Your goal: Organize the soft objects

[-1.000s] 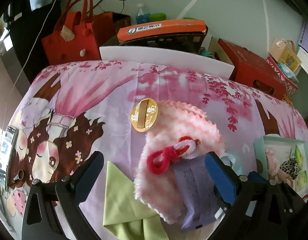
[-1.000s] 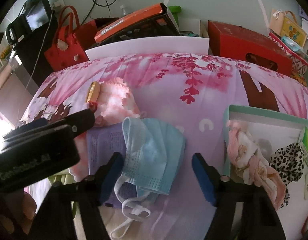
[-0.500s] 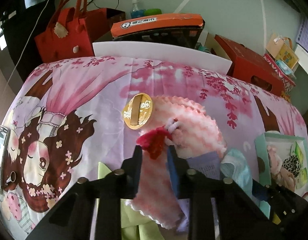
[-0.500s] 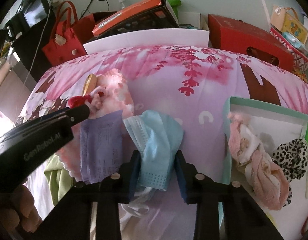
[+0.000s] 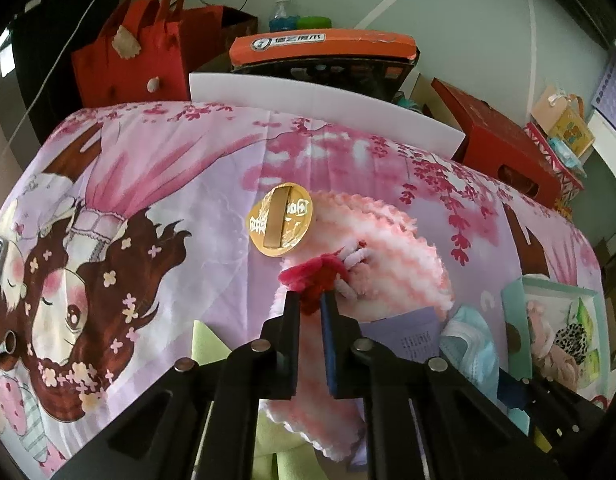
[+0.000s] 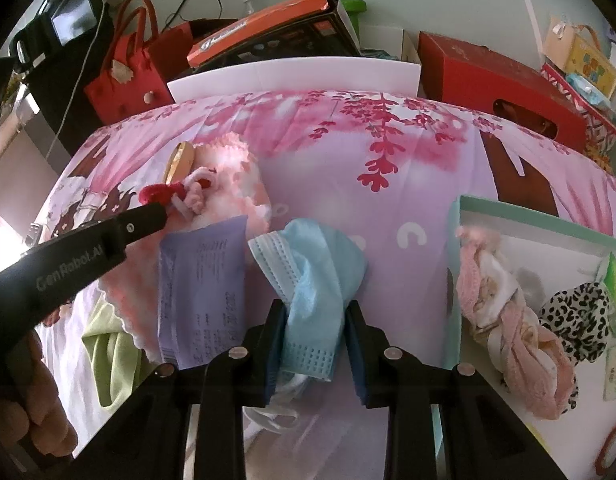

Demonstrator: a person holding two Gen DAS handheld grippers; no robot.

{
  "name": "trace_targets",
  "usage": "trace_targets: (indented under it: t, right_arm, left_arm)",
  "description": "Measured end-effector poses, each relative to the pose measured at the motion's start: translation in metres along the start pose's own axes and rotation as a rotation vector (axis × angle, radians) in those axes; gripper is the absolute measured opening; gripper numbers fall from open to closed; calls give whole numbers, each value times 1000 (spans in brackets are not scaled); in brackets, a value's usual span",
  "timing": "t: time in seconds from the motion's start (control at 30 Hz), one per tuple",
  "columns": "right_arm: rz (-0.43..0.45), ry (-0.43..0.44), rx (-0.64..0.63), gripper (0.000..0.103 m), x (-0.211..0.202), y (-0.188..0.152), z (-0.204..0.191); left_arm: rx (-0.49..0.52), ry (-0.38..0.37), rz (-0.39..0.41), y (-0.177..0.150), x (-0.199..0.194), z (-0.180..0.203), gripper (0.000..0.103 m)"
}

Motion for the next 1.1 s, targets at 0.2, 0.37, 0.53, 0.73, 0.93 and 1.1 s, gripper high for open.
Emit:
trace_targets:
  t: [0.2, 0.37, 0.53, 0.73, 0.93, 1.1]
  right_arm:
    - [-3, -20, -19, 31, 1, 0, -2]
    - [-6, -22, -25, 31, 0, 0, -2]
    - [-6, -22, -26, 29, 0, 0, -2]
    - [-10, -21, -27, 29, 0, 0, -2]
    - [-17, -21, -32, 22, 1, -2, -2]
    - [-19, -17, -25, 18, 0, -1, -1]
  left_arm:
    - [-24, -15, -17, -2, 5, -5, 8]
    - [-18, -10, -17, -3, 4, -4, 8]
    - [-26, -17, -17, -2, 4, -5, 7]
    - [-44, -45, -47, -4, 7, -6, 7]
    - [-13, -46, -62, -3, 6, 0, 11]
    - [-16, -46, -47, -2, 3, 1, 39]
Point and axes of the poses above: each gripper's, at about its wrist camera, not at the fingertips, and x roughly the way its jaws point, z to its right, y to its top, the point moved 2 cm from there along x, roughly the way its jaws point, and after that the axes turned 6 degrees about x, right-handed, at the moved point
